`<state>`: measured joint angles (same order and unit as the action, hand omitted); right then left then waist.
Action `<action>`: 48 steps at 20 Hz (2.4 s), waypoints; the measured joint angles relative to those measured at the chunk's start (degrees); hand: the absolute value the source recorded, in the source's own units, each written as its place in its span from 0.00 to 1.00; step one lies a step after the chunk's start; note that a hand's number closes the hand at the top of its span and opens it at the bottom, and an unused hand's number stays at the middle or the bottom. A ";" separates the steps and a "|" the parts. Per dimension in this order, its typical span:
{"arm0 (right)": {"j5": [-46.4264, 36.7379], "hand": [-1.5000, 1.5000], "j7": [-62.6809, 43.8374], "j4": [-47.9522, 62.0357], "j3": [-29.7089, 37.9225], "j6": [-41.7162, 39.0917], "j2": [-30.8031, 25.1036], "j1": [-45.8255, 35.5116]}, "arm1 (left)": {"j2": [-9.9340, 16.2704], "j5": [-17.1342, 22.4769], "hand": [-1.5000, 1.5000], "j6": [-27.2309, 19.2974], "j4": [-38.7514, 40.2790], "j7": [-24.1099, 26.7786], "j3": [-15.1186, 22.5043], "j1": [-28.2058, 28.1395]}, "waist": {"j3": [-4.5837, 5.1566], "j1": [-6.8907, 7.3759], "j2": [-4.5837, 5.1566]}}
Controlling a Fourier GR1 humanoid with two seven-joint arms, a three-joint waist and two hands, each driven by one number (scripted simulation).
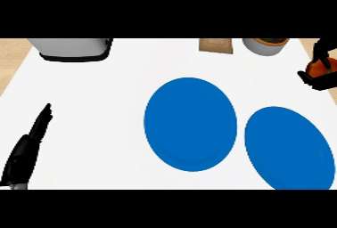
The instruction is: Pick the tomato from the plate and place it in the plate
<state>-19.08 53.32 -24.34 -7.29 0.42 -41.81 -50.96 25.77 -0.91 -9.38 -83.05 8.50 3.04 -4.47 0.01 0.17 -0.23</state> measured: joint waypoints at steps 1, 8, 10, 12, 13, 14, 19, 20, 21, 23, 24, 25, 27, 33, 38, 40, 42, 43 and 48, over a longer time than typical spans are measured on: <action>0.47 1.00 0.04 -1.98 -0.07 -1.65 0.14 0.27 | 0.01 -0.07 0.50 -0.13 -0.38 -0.61 -0.19 0.08 | 0.02 -0.31 -0.12; 3.31 1.00 -8.98 -20.38 -1.77 -9.05 3.71 3.58 | 0.08 -0.03 0.50 0.44 -1.76 -1.27 -1.46 -1.54 | 0.08 -1.37 -0.57; 4.21 1.00 -13.20 -26.62 -2.18 -9.95 5.10 5.54 | -0.79 -0.75 0.50 0.01 -1.60 -0.77 -1.09 -1.92 | 0.09 -1.50 -0.56; 4.47 1.00 -18.41 -31.92 -3.05 -10.47 7.18 6.38 | -1.51 -1.31 0.50 -0.31 -1.33 -0.60 -0.87 -1.87 | 0.09 -1.36 -0.47; 4.65 1.00 -20.81 -34.70 -3.47 -10.73 8.10 7.36 | -1.61 -1.68 0.50 -0.42 -1.37 -0.64 -0.86 -1.89 | 0.09 -1.31 -0.43; 4.42 1.00 -23.68 -36.62 -4.15 -10.78 9.38 7.23 | -1.21 -1.51 0.50 -0.05 -1.66 -0.84 -1.31 -1.81 | 0.07 -1.13 -0.38; 2.51 1.00 -35.69 -46.71 -8.02 -11.06 14.49 10.57 | -1.78 -2.14 0.50 0.28 -1.97 -0.64 -1.58 -1.92 | 0.06 -0.68 -0.20; 1.81 1.00 -37.73 -47.11 -8.86 -11.55 15.56 9.91 | -1.99 -2.44 0.50 0.24 -2.30 -0.93 -1.41 -1.62 | 0.04 -0.49 -0.11; 0.84 1.00 -39.43 -47.24 -9.91 -11.55 16.96 9.61 | -1.83 -2.41 0.50 0.61 -2.39 -1.32 -1.58 -1.21 | 0.04 -0.32 -0.05; -1.34 1.00 -41.97 -48.02 -12.12 -11.28 19.47 10.08 | -1.79 -2.51 0.50 1.10 -2.55 -0.70 -1.86 -1.98 | 0.03 -0.07 0.02; -2.23 1.00 -43.53 -48.64 -12.89 -11.25 20.81 10.23 | -1.77 -2.43 0.50 1.53 -1.88 -0.51 -2.25 -1.53 | 0.03 -0.06 0.07; -3.50 1.00 -44.06 -48.28 -13.83 -10.89 22.03 10.54 | -1.97 -2.52 0.50 1.71 -2.11 -0.54 -2.25 -1.51 | 0.03 0.03 0.09; -5.17 1.00 -45.89 -48.24 -14.67 -11.17 24.26 10.83 | -1.75 -2.46 0.50 2.65 -1.82 -0.03 -3.03 -1.57 | 0.01 0.10 0.15; -7.34 0.00 -48.87 -43.58 -16.51 -10.33 31.78 13.18 | -3.50 -3.71 0.50 2.44 -2.52 -1.05 -2.53 -1.29 | -0.01 0.30 0.25; -9.43 0.00 -51.20 -36.19 -14.47 -7.67 36.86 12.39 | -3.65 -4.12 0.50 3.49 -3.12 -1.81 -3.38 -0.93 | -0.02 0.40 0.32; -10.21 0.00 -50.59 -34.58 -13.28 -6.96 38.32 12.14 | -4.05 -4.65 0.50 3.81 -2.53 -1.76 -3.99 -0.45 | -0.02 0.33 0.31; -9.62 0.00 -49.17 -34.40 -11.72 -6.11 39.08 12.84 | -4.19 -4.88 0.50 4.08 -2.53 -1.82 -4.39 -0.35 | -0.01 0.27 0.29; -8.93 0.00 -48.28 -34.28 -10.88 -5.32 39.64 13.30 | -4.39 -5.01 0.50 4.22 -2.58 -1.83 -4.25 -0.29 | -0.02 0.25 0.29; -3.04 0.00 -46.98 -35.11 -3.03 -3.66 40.25 12.45 | -4.35 -4.61 0.50 4.89 -2.61 -1.27 -5.20 -0.82 | -0.03 0.14 0.30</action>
<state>-22.11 6.34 -59.44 -10.32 -3.24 -1.56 -38.51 21.42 -5.51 -4.50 -85.66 7.23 -2.16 -5.29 -0.02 0.30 0.06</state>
